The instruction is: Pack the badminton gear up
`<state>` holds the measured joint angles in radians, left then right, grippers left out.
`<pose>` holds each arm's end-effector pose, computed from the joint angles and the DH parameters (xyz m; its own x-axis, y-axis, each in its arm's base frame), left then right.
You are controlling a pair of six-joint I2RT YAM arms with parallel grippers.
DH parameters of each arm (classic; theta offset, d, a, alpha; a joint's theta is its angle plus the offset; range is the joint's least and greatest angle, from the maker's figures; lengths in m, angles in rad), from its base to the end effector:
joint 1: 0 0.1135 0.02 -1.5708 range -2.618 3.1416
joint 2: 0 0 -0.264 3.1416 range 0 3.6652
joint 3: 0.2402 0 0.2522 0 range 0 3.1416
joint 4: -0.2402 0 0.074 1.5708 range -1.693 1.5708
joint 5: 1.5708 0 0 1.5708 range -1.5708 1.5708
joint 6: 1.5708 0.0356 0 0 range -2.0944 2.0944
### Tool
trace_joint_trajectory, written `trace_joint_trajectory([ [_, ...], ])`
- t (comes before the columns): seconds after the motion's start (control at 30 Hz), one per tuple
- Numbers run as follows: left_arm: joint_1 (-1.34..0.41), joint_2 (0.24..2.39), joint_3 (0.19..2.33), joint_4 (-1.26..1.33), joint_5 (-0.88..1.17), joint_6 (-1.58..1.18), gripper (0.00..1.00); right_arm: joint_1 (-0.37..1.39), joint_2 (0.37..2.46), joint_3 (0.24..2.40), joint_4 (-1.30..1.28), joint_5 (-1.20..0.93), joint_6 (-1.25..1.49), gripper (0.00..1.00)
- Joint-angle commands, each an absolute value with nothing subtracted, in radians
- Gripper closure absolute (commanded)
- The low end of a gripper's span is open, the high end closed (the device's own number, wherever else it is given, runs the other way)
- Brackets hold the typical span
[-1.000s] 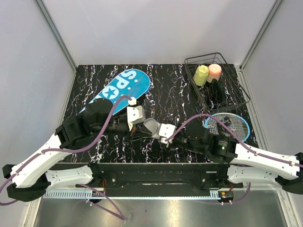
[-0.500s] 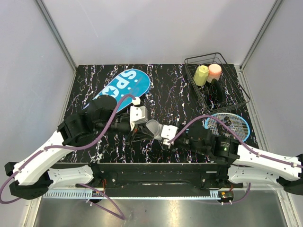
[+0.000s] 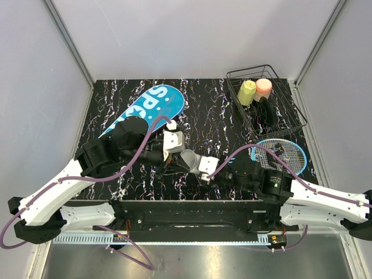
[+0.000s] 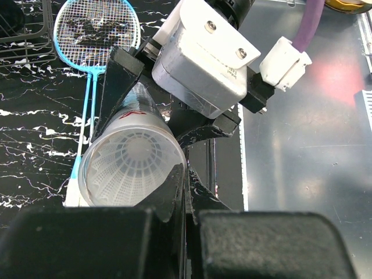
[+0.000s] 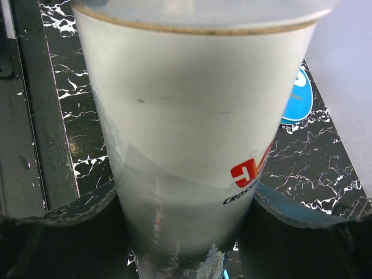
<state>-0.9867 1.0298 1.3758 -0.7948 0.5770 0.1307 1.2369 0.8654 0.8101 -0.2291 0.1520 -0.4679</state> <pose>0.0873 -0.1673 0.4343 -0.1108 0.3657 -0.9241 0.9931 0.0045 -0.1172 0.0711 0.1886 0.3302 0.3176 -0.4446 -0.8375 -0.8325 0.2921 -0.4708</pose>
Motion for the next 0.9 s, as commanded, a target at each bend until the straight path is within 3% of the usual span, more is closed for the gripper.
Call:
trace_joint_trajectory([
  [0.0, -0.992, 1.031, 1.416, -0.861, 0.678, 0.127, 1.00, 1.232, 0.828, 0.813, -0.091, 0.213, -0.469, 0.64],
  [0.47, -0.992, 1.060, 1.427, -0.904, 0.753, 0.112, 1.00, 1.233, 0.821, 0.801, -0.087, 0.213, -0.491, 0.64],
  [0.67, -0.994, 1.048, 1.439, -0.855, 0.666, 0.098, 1.00, 1.233, 0.813, 0.802, -0.097, 0.150, -0.500, 0.66],
  [0.87, -0.991, 1.071, 1.471, -0.844, 0.710, 0.100, 1.00, 1.232, 0.805, 0.801, -0.124, 0.058, -0.532, 0.66],
])
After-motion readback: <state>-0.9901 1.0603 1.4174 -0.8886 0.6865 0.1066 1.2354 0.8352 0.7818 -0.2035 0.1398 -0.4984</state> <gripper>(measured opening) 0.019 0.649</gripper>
